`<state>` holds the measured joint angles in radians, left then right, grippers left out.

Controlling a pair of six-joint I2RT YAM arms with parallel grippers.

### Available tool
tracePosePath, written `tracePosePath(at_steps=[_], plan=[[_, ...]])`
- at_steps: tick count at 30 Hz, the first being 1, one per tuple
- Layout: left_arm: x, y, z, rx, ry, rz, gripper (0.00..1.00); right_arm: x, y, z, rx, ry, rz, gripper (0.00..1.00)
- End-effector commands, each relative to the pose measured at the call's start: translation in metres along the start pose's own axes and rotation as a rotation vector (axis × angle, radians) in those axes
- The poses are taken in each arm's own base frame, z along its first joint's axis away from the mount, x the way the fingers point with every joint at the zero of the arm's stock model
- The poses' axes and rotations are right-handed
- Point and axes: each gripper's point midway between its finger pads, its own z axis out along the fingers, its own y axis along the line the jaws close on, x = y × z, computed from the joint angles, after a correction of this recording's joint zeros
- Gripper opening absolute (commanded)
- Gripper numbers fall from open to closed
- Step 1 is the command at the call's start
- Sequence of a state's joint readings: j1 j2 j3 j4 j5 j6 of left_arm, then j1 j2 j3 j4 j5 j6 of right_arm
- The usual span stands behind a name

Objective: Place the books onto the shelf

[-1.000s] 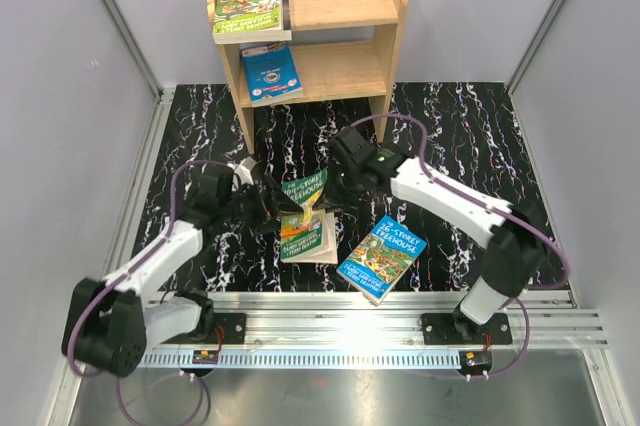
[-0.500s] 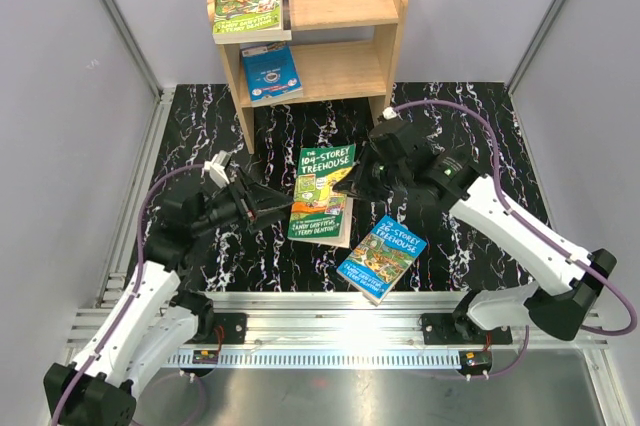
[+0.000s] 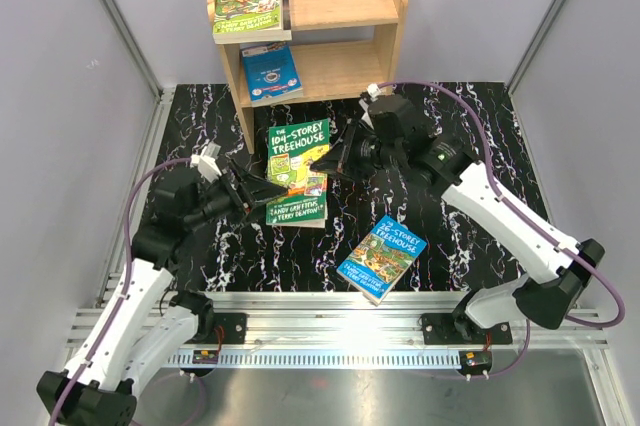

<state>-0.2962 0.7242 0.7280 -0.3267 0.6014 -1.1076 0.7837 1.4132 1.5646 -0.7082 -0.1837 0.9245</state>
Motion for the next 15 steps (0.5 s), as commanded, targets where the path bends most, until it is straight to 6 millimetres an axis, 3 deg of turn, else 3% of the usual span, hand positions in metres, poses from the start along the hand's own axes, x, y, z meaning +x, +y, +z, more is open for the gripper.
tracePosePath(at_steps=[1,3,5,6,10,15], plan=[[-0.005,-0.001,-0.003,-0.033,-0.027,0.009,0.77,-0.031,0.063,-0.041,-0.308,-0.088,-0.017,0.0],[-0.004,-0.001,-0.005,-0.022,-0.039,0.015,0.76,-0.034,0.063,-0.052,-0.352,-0.089,-0.005,0.0],[-0.004,-0.002,-0.007,-0.013,-0.059,-0.001,0.75,-0.04,0.052,-0.051,-0.374,-0.092,0.011,0.0],[-0.004,-0.005,-0.01,0.002,-0.071,-0.002,0.69,-0.038,0.044,-0.049,-0.368,-0.082,0.032,0.0],[-0.008,-0.028,-0.02,0.09,-0.119,-0.032,0.53,-0.039,0.039,-0.05,-0.412,-0.085,0.051,0.0],[-0.013,-0.054,-0.018,0.16,-0.1,-0.015,0.51,-0.037,0.039,-0.05,-0.441,-0.085,0.069,0.0]])
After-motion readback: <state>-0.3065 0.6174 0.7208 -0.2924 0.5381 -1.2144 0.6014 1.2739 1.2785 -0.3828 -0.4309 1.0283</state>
